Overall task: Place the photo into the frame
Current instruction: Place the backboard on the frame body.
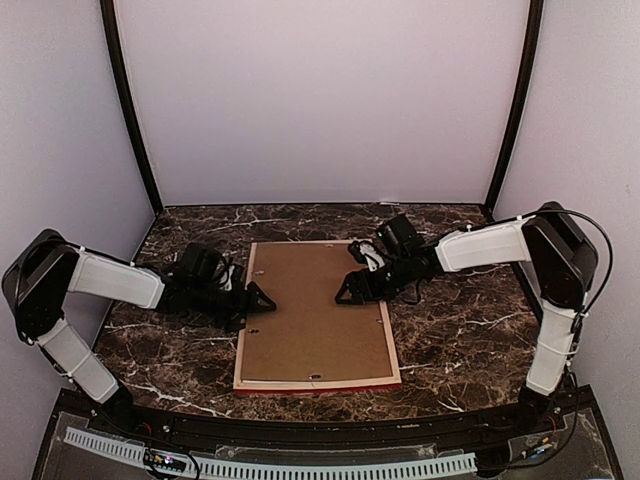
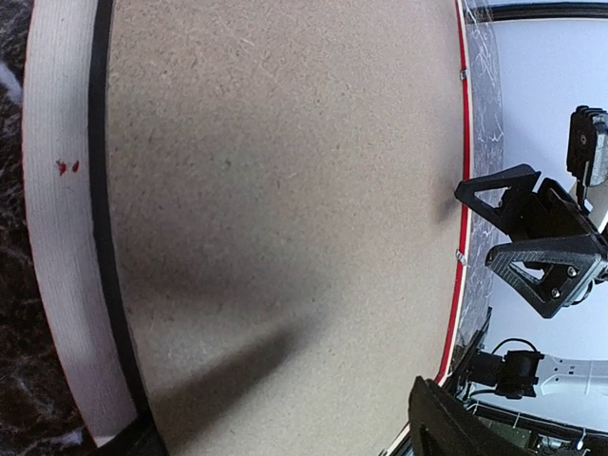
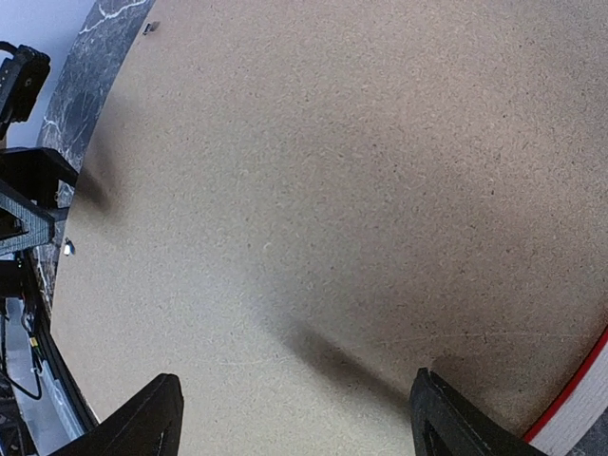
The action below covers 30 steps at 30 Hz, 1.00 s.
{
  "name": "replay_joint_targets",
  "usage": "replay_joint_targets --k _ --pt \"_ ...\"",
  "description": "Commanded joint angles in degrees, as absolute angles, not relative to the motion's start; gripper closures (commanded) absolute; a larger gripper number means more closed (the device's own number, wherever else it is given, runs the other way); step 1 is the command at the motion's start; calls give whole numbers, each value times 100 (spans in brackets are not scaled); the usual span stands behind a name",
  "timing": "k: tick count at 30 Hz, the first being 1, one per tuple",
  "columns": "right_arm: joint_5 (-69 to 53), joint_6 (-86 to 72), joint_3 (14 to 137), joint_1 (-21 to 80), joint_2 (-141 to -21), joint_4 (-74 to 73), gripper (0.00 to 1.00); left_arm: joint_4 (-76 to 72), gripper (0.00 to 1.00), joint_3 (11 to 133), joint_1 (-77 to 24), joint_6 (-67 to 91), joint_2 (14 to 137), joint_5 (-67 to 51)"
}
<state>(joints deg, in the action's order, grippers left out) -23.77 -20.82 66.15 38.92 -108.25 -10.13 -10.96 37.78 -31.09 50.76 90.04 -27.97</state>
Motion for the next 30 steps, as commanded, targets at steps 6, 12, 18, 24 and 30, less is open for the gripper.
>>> replay_joint_targets --k 6,12,18,24,30 --pt "-2155 -2056 6588 3843 -10484 -1577 16 -530 19 4370 -3297 4570 9140 -2715" --pt "-1973 -2078 6580 3766 -10205 -1698 16 -150 19 4638 -3428 4355 9319 -2582" --pt "-2096 -2072 6566 3727 -10159 -1663 15 211 18 4840 -3548 4201 9401 -2386" --pt "-2433 -2119 6677 3845 -10311 -1491 16 393 18 4965 -3604 4127 9457 -2280" --pt "-2633 -2161 6849 3989 -10667 -1339 16 450 17 5018 -3646 4093 9537 -2258"
